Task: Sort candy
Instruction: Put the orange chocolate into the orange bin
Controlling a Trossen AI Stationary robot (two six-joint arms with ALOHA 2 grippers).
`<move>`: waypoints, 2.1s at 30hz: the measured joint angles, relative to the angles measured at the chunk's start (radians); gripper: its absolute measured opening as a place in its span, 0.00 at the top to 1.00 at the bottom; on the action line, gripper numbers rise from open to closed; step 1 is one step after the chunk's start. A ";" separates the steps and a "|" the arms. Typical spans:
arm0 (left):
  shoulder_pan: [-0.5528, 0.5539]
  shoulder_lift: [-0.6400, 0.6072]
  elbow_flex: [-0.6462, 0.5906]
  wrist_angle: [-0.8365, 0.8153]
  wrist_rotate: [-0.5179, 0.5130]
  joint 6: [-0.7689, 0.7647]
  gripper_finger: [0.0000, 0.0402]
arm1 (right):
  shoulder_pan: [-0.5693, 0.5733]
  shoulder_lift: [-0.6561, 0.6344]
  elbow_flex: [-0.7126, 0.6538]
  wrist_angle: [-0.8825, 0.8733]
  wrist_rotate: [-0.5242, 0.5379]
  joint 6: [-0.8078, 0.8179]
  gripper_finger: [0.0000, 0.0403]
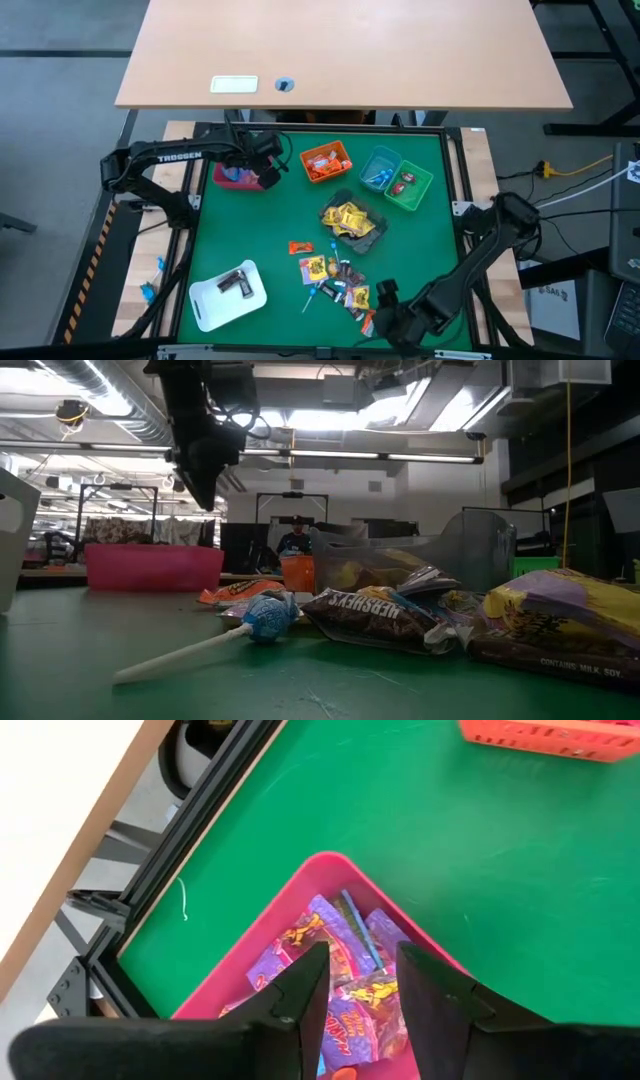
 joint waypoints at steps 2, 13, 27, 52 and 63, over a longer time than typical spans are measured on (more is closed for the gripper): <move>-0.010 0.000 0.000 0.000 0.000 0.000 0.73 | 0.000 0.027 0.000 0.000 0.004 0.000 0.35; -0.067 0.000 0.000 0.012 -0.001 -0.002 0.73 | -0.001 0.135 0.000 0.024 0.005 -0.086 0.35; -0.139 0.000 0.000 0.052 -0.004 -0.003 0.73 | -0.016 0.223 0.001 0.080 0.089 -0.181 0.35; -0.150 0.000 0.000 0.061 -0.005 -0.002 0.73 | -0.020 0.232 0.006 0.072 0.074 -0.182 0.73; -0.201 0.000 0.000 0.077 0.038 0.014 0.73 | -0.045 0.190 0.183 -0.293 0.179 -0.218 0.74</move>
